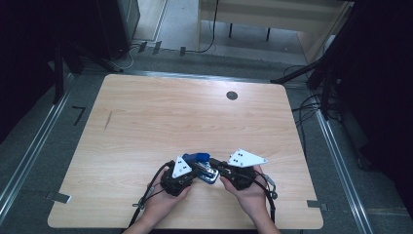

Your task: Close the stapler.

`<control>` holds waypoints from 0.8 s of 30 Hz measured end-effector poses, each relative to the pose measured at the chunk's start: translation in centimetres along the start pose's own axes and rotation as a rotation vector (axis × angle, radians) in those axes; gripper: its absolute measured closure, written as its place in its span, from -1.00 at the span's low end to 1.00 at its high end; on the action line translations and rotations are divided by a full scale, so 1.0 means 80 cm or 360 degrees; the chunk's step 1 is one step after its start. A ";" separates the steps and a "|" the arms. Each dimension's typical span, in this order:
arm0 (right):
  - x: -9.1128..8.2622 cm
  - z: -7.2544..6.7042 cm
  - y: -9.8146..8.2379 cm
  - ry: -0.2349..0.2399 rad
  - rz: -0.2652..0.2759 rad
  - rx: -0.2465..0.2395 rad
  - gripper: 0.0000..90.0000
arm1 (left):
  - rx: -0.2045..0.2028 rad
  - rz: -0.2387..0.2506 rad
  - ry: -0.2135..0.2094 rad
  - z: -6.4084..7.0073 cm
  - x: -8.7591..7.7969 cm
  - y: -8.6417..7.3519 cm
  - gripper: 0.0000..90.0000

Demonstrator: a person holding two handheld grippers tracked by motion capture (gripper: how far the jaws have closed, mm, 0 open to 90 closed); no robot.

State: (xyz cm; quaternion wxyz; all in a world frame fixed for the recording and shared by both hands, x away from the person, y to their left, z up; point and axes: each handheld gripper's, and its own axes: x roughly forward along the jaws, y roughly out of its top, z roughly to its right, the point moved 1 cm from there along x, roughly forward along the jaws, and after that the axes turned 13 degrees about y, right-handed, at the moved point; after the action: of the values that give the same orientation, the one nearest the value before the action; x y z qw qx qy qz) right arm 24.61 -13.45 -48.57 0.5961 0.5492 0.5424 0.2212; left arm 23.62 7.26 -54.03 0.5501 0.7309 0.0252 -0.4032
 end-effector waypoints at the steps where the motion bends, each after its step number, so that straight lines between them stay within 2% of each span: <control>1: 0.001 0.000 0.004 0.0002 -0.0001 -0.0003 1.00 | 0.0001 0.0000 0.0000 0.000 0.000 0.000 1.00; 24: 0.014 0.001 0.027 0.0004 0.0012 -0.0044 1.00 | 0.0015 0.0001 0.0006 0.001 0.000 0.000 1.00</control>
State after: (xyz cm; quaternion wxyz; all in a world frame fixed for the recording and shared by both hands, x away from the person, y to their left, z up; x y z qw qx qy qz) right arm 25.76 -11.88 -47.12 0.6021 0.5425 0.5380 0.2316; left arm 23.56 7.20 -54.02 0.5467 0.7343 0.0243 -0.4017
